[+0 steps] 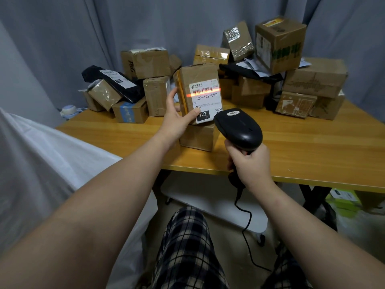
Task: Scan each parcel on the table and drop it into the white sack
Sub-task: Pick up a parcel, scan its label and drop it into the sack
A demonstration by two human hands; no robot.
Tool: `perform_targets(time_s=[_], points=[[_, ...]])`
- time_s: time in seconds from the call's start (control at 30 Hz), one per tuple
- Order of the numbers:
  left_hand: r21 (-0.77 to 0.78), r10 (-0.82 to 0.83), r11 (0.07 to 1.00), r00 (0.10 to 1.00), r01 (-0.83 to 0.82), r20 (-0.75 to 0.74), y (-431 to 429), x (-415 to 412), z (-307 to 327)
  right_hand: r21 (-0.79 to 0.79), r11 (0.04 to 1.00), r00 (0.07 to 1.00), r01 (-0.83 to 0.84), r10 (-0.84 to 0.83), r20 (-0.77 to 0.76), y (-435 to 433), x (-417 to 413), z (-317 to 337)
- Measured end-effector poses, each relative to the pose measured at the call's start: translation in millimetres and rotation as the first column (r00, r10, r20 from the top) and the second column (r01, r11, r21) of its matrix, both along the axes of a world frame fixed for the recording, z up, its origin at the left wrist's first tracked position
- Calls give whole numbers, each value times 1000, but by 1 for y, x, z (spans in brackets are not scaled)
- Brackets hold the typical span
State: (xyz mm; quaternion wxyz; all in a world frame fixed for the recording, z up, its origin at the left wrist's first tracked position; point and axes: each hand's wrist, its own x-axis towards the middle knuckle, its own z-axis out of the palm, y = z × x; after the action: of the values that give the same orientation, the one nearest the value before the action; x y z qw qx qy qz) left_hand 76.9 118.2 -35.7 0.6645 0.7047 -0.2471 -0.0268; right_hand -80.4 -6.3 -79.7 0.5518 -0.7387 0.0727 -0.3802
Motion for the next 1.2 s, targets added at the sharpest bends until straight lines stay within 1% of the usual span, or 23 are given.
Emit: perform_targets(time_s=[0.2, 0.33, 0.4, 0.47, 0.53, 0.67, 0.83, 0.93, 1.03, 1.1, 1.17, 1.2], points=[[-51, 49, 998, 998, -47, 30, 2, -1, 1, -20, 1000, 1000, 4, -4, 0, -4, -4, 4], [-30, 57, 998, 997, -55, 46, 8, 4, 4, -43, 999, 1000, -14, 13, -23, -5, -5, 8], [-20, 54, 998, 998, -53, 43, 10, 2, 5, -11, 1000, 999, -29, 29, -18, -3, -5, 9], [-26, 58, 998, 997, -56, 44, 12, -1, 5, 38, 998, 999, -51, 51, 4, 0, -3, 12], [-34, 77, 997, 995, -75, 61, 15, -5, 6, 53, 996, 997, -74, 74, 13, 6, -1, 17], [-59, 121, 991, 989, -116, 85, 32, -14, 8, 42, 990, 991, -132, 132, 14, 20, 7, 23], [-125, 173, 979, 982, -163, 73, 80, -30, 4, 44, 962, 962, -270, 271, -19, 58, 29, 19], [-112, 229, 969, 970, -219, 78, 130, -31, -13, 23, 920, 912, -391, 391, -126, 93, 47, 10], [-64, 361, 931, 932, -360, 15, 197, -27, -45, 65, 860, 822, -506, 503, -267, 133, 63, -6], [-46, 476, 876, 877, -479, -73, 239, -28, -71, 63, 824, 753, -563, 544, -371, 160, 75, -22], [-48, 582, 802, 797, -596, -161, 272, -32, -96, 66, 772, 672, -632, 589, -449, 186, 87, -40], [-38, 623, 766, 755, -642, -203, 284, -35, -108, 34, 742, 642, -669, 600, -478, 198, 93, -49]])
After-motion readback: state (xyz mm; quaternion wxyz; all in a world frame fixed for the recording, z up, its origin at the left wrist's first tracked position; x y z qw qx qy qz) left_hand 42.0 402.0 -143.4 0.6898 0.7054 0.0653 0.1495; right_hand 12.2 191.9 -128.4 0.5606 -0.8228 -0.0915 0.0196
